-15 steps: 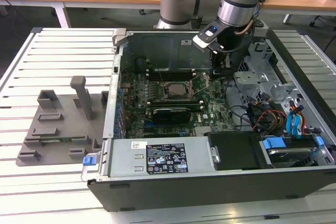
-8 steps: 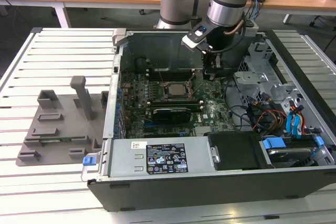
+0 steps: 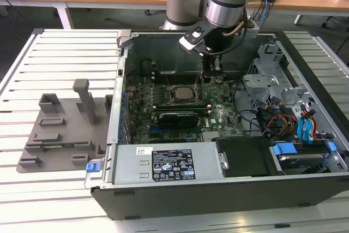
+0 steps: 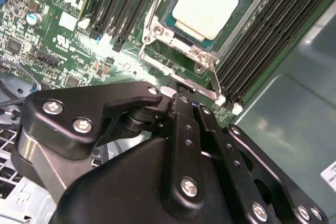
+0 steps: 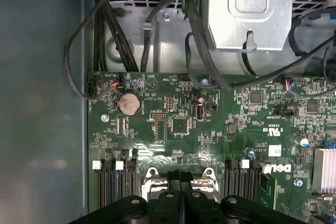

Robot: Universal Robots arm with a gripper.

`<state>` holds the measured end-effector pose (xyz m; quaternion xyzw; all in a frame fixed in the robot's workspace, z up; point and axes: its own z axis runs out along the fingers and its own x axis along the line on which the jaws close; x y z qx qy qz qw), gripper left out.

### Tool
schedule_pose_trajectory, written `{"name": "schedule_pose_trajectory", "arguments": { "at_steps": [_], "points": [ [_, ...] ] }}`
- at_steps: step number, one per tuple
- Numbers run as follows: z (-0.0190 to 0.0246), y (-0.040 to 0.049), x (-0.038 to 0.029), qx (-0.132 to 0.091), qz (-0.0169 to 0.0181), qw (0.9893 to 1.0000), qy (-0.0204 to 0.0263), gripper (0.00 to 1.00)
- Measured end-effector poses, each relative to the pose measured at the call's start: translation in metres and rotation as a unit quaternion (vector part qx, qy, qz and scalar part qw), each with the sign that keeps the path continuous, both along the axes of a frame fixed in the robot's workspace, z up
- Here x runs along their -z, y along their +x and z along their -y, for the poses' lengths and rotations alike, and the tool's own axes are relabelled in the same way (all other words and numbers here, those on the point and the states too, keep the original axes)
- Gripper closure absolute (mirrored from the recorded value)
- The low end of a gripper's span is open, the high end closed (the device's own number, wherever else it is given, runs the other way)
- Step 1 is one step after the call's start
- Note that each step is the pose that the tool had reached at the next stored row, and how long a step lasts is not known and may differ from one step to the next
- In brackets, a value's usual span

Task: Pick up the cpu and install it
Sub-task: 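Close the cpu cover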

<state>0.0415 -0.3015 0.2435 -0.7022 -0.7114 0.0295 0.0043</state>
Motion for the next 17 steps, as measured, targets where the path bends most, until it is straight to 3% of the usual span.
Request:
{"name": "schedule_pose_trajectory", "arguments": {
  "at_steps": [17],
  "points": [
    [0.0, -0.0186, 0.0019, 0.0, 0.0, 1.0, 0.0, 0.89]
  ]
}}
